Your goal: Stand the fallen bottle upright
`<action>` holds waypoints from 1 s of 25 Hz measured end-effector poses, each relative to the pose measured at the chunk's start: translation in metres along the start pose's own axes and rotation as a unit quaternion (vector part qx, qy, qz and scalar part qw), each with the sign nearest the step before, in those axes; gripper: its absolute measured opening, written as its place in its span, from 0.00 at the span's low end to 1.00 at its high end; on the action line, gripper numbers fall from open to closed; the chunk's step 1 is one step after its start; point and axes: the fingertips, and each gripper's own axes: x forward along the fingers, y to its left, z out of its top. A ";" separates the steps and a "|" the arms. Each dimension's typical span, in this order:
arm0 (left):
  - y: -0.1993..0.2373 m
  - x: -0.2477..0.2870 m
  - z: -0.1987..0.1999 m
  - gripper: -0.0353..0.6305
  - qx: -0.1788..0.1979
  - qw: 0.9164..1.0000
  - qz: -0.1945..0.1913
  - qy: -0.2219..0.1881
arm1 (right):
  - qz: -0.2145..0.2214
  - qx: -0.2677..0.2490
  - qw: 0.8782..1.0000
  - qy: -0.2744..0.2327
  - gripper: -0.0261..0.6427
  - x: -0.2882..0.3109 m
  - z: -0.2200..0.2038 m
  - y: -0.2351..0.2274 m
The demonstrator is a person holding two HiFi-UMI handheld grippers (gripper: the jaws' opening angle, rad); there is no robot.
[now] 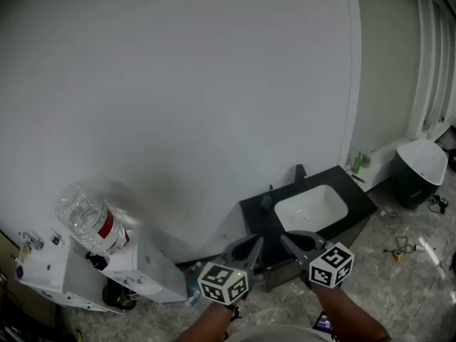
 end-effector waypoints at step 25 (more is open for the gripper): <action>0.061 -0.030 -0.019 0.06 -0.023 0.999 -0.037 0.019 | -0.039 0.055 0.997 0.029 0.04 0.055 -0.041 0.005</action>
